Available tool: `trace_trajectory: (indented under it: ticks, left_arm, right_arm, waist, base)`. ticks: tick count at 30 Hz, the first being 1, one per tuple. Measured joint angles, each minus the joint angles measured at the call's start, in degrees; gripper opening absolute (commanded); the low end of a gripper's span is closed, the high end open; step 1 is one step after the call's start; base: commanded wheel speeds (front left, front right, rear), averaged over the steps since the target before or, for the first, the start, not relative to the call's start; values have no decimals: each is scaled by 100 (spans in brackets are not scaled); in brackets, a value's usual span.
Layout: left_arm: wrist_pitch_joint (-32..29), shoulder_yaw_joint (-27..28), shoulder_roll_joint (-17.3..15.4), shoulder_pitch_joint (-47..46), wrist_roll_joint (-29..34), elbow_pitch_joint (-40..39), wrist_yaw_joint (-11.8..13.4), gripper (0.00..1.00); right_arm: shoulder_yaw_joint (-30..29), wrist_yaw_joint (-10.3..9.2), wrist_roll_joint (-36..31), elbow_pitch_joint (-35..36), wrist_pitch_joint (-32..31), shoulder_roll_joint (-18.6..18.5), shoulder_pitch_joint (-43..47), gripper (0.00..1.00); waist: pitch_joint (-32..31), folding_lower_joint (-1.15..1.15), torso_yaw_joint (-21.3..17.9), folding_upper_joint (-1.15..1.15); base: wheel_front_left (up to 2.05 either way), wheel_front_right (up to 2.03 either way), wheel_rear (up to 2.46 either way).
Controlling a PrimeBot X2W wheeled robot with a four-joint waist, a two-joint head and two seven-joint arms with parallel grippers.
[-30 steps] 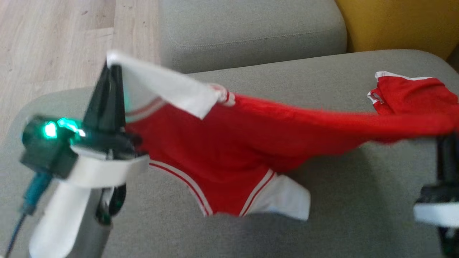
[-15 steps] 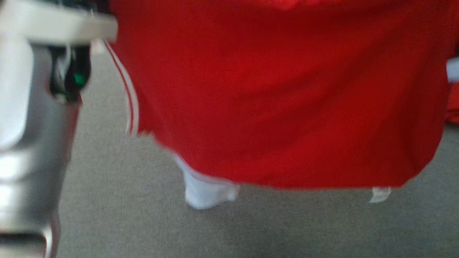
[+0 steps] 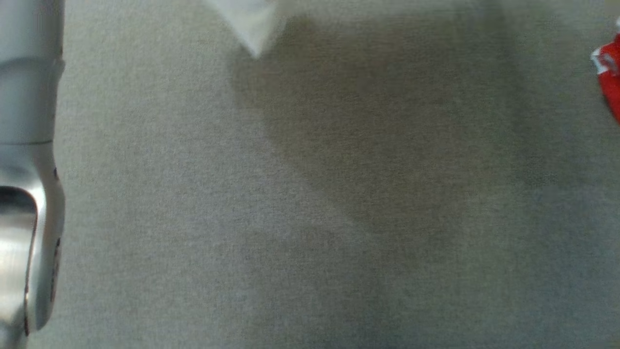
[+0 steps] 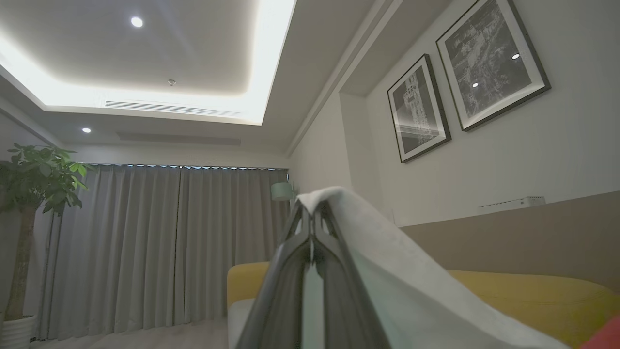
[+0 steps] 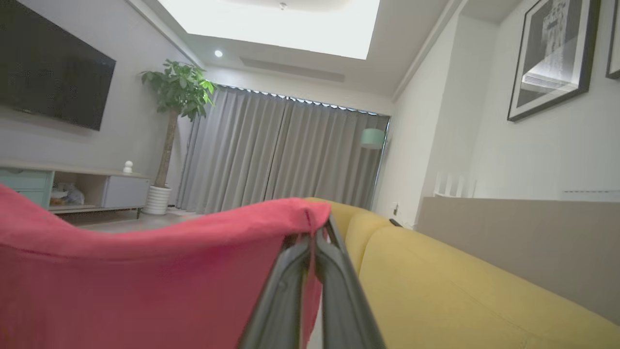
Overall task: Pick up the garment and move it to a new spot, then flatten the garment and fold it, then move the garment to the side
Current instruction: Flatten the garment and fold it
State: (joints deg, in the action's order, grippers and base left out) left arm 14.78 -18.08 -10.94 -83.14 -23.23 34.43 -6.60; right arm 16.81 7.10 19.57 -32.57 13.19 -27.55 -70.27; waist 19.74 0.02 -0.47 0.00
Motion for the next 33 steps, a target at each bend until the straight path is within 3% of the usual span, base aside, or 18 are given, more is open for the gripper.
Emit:
trace_trajectory:
  ticks: [6, 16, 19, 25, 33]
  left_arm:
    - [1, -132, -109, 760, -347, -543, -54, 0]
    - [-1, -855, -844, 4354, -948, -1653, -55, 0]
    - [-2, -975, -921, 5354, -978, -1852, -31, 0]
    - [-8, -1150, -999, 7080, -1104, -2220, 298, 0]
    - [-11, -1125, -1109, 8468, -1368, -2740, 561, 0]
  right_arm:
    - [410, 0, 23, -426, 107, -142, 187, 0]
    - [639, 0, 656, -492, 126, -224, 2156, 0]
    - [480, 0, 855, -272, 126, -279, 2930, 0]
    - [-96, 0, 972, 252, 126, -293, 4749, 0]
    - [-757, 0, 704, 1109, -119, -10, 6808, 0]
  waist:
    - [145, -1, 189, 0]
    - [-141, -2, 212, 0]
    - [-319, -3, 183, 0]
    - [-726, -3, 112, 0]
    - [-1198, -3, -29, 0]
  base:
    - [0, 0, 0]
    - [0, 0, 0]
    - [0, 0, 0]
    - [0, 0, 0]
    - [0, 0, 0]
